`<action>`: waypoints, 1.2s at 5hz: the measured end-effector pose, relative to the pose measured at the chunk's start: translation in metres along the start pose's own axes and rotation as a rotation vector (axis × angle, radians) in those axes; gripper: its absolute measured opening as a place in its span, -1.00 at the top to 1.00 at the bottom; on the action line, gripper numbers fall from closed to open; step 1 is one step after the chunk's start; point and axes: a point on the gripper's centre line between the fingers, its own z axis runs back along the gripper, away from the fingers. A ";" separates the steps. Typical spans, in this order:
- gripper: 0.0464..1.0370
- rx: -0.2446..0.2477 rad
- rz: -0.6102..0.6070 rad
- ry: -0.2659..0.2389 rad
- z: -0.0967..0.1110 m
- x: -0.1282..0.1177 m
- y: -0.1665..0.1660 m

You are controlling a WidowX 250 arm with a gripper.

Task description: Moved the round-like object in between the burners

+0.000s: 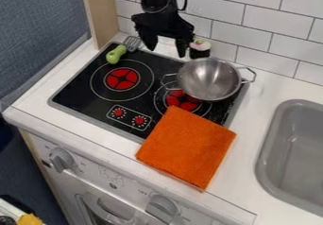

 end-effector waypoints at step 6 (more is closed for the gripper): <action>-0.93 -0.081 -0.182 0.095 -0.026 0.038 -0.074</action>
